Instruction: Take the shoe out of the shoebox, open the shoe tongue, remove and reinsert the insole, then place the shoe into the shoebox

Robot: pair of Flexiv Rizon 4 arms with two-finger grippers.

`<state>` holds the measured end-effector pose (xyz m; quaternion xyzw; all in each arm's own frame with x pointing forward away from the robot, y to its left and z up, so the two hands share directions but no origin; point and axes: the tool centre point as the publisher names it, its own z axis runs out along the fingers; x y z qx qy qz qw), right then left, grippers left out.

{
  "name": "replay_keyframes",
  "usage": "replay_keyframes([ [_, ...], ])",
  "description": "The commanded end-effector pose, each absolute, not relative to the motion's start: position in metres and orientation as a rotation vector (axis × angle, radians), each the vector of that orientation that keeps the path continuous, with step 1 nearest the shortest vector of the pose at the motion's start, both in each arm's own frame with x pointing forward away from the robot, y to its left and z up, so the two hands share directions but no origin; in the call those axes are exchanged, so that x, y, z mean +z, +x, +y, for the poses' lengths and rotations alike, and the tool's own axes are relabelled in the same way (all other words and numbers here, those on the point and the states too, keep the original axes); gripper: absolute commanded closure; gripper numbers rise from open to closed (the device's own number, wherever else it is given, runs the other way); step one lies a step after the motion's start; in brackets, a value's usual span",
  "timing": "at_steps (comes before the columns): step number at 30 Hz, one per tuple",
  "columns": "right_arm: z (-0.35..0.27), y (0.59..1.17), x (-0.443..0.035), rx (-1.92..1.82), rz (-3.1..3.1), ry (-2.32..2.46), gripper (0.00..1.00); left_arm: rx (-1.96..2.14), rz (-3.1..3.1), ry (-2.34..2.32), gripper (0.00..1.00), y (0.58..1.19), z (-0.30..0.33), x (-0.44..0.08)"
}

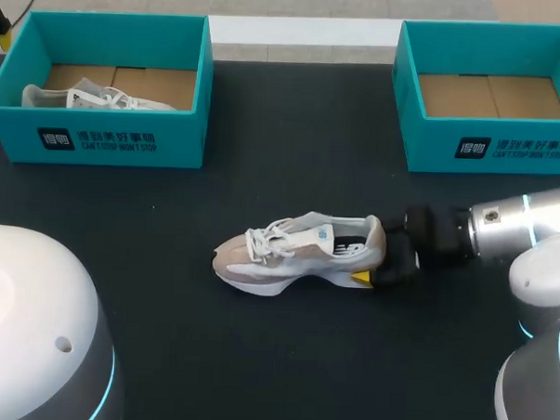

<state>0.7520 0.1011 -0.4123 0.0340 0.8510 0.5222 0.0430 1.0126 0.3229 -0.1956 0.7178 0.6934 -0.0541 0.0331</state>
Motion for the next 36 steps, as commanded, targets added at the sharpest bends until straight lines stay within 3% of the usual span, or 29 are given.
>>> replay_keyframes([
  [1, 0.108, 0.758, -0.422, 1.621, 2.618, 0.082, 1.0, -0.166, 2.134, 2.211, 0.0, 1.013, 0.323, -0.195],
  [24, 0.111, 0.755, -0.425, 1.61, 2.605, 0.111, 1.0, -0.166, 2.134, 2.211, 0.0, 1.013, 0.323, -0.195],
  [36, 0.111, 0.755, -0.425, 1.61, 2.605, 0.111, 1.0, 0.049, 2.53, 1.788, 0.0, 0.934, 0.263, -0.179],
])
